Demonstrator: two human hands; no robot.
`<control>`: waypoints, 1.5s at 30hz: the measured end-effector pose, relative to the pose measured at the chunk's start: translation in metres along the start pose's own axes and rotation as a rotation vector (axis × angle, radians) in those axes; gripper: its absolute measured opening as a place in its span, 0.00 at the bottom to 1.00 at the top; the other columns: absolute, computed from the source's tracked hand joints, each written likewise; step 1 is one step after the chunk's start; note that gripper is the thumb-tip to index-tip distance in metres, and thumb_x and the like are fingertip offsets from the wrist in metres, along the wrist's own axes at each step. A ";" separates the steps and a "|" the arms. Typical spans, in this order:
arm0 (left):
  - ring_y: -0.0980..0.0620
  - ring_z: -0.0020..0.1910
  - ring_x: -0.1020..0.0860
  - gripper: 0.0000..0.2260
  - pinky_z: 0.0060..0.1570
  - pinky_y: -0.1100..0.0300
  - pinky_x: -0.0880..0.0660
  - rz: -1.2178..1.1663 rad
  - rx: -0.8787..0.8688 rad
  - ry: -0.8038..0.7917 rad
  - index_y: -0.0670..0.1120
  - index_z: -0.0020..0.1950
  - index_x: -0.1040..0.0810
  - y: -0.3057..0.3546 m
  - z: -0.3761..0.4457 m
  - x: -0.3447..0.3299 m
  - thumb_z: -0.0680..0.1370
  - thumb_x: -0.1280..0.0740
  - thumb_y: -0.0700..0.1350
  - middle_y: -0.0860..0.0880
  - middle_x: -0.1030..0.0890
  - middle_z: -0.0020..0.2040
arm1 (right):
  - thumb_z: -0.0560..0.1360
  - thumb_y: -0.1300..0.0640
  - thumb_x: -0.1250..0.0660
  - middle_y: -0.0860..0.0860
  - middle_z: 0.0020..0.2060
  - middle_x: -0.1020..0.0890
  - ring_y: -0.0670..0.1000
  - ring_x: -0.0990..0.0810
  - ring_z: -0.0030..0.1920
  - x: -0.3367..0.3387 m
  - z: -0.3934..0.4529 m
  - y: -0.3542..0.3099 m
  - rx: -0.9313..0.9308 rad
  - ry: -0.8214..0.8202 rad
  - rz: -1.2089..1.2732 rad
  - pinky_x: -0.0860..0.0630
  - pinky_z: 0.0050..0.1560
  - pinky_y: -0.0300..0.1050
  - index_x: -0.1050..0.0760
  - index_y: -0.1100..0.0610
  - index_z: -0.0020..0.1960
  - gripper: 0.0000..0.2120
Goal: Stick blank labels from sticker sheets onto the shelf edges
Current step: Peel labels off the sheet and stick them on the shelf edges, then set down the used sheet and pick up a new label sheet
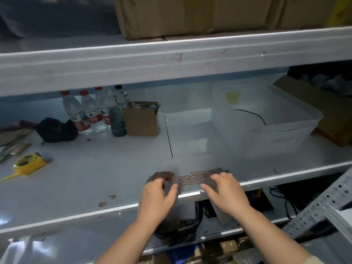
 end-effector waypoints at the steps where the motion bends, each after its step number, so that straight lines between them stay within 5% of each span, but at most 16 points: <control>1: 0.47 0.55 0.21 0.13 0.54 0.58 0.28 0.073 0.017 -0.045 0.48 0.59 0.18 -0.003 0.006 -0.005 0.75 0.26 0.46 0.52 0.18 0.51 | 0.79 0.35 0.39 0.52 0.52 0.19 0.56 0.24 0.59 -0.006 -0.001 -0.005 0.041 -0.039 -0.080 0.29 0.60 0.50 0.21 0.53 0.62 0.24; 5: 0.49 0.73 0.33 0.23 0.70 0.56 0.37 0.310 -0.065 -0.255 0.55 0.74 0.27 0.002 0.016 -0.038 0.79 0.34 0.57 0.56 0.27 0.74 | 0.78 0.30 0.48 0.51 0.67 0.22 0.57 0.28 0.68 -0.029 -0.005 -0.013 0.144 -0.177 -0.285 0.37 0.71 0.54 0.26 0.49 0.69 0.31; 10: 0.52 0.78 0.37 0.25 0.74 0.58 0.41 0.435 -0.083 -0.329 0.59 0.78 0.32 -0.011 0.019 -0.060 0.81 0.39 0.62 0.57 0.34 0.80 | 0.78 0.30 0.48 0.47 0.81 0.38 0.54 0.40 0.80 -0.032 -0.009 -0.015 0.218 -0.179 -0.261 0.50 0.81 0.56 0.38 0.48 0.80 0.36; 15: 0.51 0.69 0.26 0.23 0.67 0.56 0.34 0.412 -0.119 -0.239 0.58 0.69 0.21 -0.012 0.020 -0.054 0.76 0.31 0.64 0.58 0.20 0.68 | 0.78 0.31 0.46 0.46 0.80 0.37 0.52 0.40 0.80 -0.033 -0.011 -0.013 0.247 -0.177 -0.212 0.50 0.80 0.53 0.41 0.47 0.81 0.35; 21: 0.51 0.63 0.24 0.29 0.64 0.55 0.30 0.422 -0.253 -0.234 0.59 0.65 0.18 -0.009 0.008 -0.049 0.71 0.35 0.73 0.59 0.18 0.61 | 0.79 0.36 0.42 0.43 0.70 0.24 0.51 0.29 0.68 -0.029 -0.009 -0.006 0.255 -0.151 -0.160 0.39 0.73 0.49 0.32 0.44 0.75 0.26; 24: 0.55 0.58 0.22 0.21 0.61 0.60 0.29 0.371 -0.317 -0.203 0.59 0.57 0.14 -0.005 0.004 -0.043 0.71 0.30 0.70 0.63 0.17 0.54 | 0.79 0.37 0.41 0.42 0.68 0.23 0.50 0.29 0.68 -0.029 -0.009 -0.003 0.244 -0.153 -0.108 0.38 0.72 0.48 0.31 0.44 0.74 0.25; 27: 0.59 0.46 0.22 0.15 0.47 0.65 0.26 0.409 -0.411 -0.141 0.59 0.47 0.13 0.003 -0.003 -0.040 0.67 0.22 0.65 0.63 0.17 0.42 | 0.80 0.38 0.41 0.42 0.68 0.23 0.49 0.29 0.68 -0.029 -0.008 0.001 0.197 -0.149 0.029 0.39 0.71 0.45 0.30 0.45 0.74 0.25; 31: 0.57 0.42 0.21 0.09 0.44 0.62 0.25 0.357 -0.527 -0.070 0.57 0.45 0.14 0.008 -0.012 -0.035 0.75 0.30 0.61 0.61 0.17 0.40 | 0.79 0.42 0.35 0.42 0.62 0.22 0.48 0.28 0.64 -0.018 -0.013 0.009 0.151 -0.032 0.119 0.37 0.66 0.42 0.26 0.47 0.70 0.21; 34: 0.55 0.39 0.19 0.08 0.41 0.60 0.23 0.307 -0.568 0.015 0.54 0.44 0.14 0.011 -0.018 -0.027 0.79 0.30 0.55 0.59 0.16 0.40 | 0.74 0.39 0.30 0.39 0.50 0.21 0.44 0.23 0.53 0.008 -0.025 0.027 -0.050 0.164 0.318 0.27 0.53 0.42 0.21 0.45 0.53 0.13; 37: 0.52 0.39 0.18 0.08 0.40 0.58 0.22 0.268 -0.589 0.142 0.50 0.43 0.15 0.019 -0.019 -0.009 0.80 0.28 0.50 0.55 0.16 0.40 | 0.66 0.28 0.31 0.44 0.39 0.16 0.48 0.18 0.40 -0.001 -0.035 0.053 -0.424 0.064 0.629 0.21 0.43 0.46 0.21 0.50 0.41 0.25; 40: 0.51 0.39 0.19 0.06 0.40 0.57 0.24 0.225 -0.653 0.239 0.47 0.44 0.14 0.038 -0.022 0.008 0.79 0.26 0.47 0.53 0.15 0.43 | 0.62 0.24 0.30 0.54 0.40 0.13 0.52 0.17 0.35 -0.040 -0.047 0.037 -0.712 -0.292 1.209 0.20 0.35 0.44 0.17 0.61 0.49 0.40; 45: 0.51 0.41 0.19 0.03 0.42 0.58 0.28 0.124 -0.776 0.278 0.46 0.46 0.13 0.067 -0.027 0.033 0.79 0.25 0.44 0.53 0.14 0.47 | 0.66 0.24 0.32 0.66 0.61 0.16 0.62 0.13 0.55 -0.032 -0.041 -0.013 -0.707 -0.515 1.794 0.14 0.47 0.52 0.21 0.68 0.64 0.49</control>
Point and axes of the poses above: each hand's wrist, its own z-axis towards the middle knuckle, its own x-axis out of the back of the hand, y = z × x, the point moved 10 cm from there along z, towards the middle knuckle
